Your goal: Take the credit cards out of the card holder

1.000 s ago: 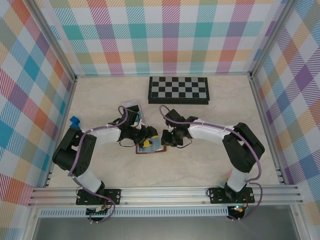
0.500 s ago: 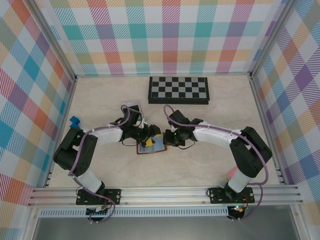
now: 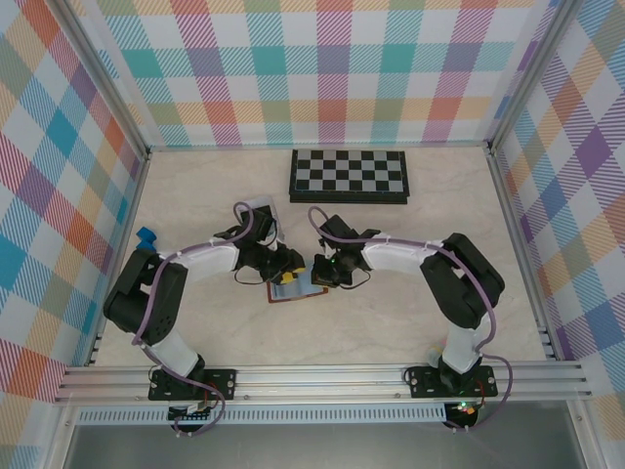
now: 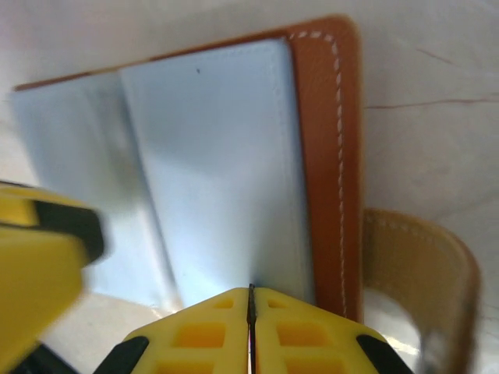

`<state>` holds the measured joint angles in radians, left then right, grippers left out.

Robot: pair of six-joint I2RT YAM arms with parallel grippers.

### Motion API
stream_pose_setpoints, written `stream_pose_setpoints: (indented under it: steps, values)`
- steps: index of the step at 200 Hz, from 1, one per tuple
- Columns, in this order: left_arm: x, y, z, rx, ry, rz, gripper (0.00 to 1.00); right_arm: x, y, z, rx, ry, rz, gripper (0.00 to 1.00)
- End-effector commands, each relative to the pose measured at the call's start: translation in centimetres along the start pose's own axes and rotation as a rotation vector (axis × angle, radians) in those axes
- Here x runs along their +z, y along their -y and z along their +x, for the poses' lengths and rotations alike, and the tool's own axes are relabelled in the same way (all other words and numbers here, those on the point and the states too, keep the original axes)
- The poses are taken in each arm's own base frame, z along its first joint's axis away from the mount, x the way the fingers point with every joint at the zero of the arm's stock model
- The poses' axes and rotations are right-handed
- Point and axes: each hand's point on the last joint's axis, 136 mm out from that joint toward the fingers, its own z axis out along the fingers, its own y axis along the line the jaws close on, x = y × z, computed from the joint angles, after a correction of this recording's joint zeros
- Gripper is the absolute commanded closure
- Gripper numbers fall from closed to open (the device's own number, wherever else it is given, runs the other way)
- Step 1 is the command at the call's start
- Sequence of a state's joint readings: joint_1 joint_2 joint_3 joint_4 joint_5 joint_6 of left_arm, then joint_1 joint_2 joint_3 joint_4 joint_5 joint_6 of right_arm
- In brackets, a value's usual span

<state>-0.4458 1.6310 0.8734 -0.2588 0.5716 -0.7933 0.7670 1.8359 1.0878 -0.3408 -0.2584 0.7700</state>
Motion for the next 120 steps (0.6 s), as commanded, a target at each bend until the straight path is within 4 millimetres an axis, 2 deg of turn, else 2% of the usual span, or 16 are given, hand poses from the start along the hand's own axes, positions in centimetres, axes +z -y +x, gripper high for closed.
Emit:
stream_pose_setpoints:
  steps: [1,22,45,120]
  values:
    - [-2.9,-2.5,-0.5,-0.011,0.051,-0.104,0.59,0.2,0.7,0.2,0.005,-0.021,0.039,0.90]
    - [-4.0,-3.8,-0.3,-0.029,0.067,-0.129,0.48,0.5,1.1,0.5,0.011,-0.039,0.050,0.90]
    - [-4.1,-4.6,0.0,-0.037,0.069,-0.141,0.43,0.7,1.4,0.6,0.019,-0.047,0.058,0.90]
    - [-2.7,-3.4,0.3,-0.025,0.006,-0.045,0.49,1.1,1.6,0.8,0.022,-0.070,0.070,0.90]
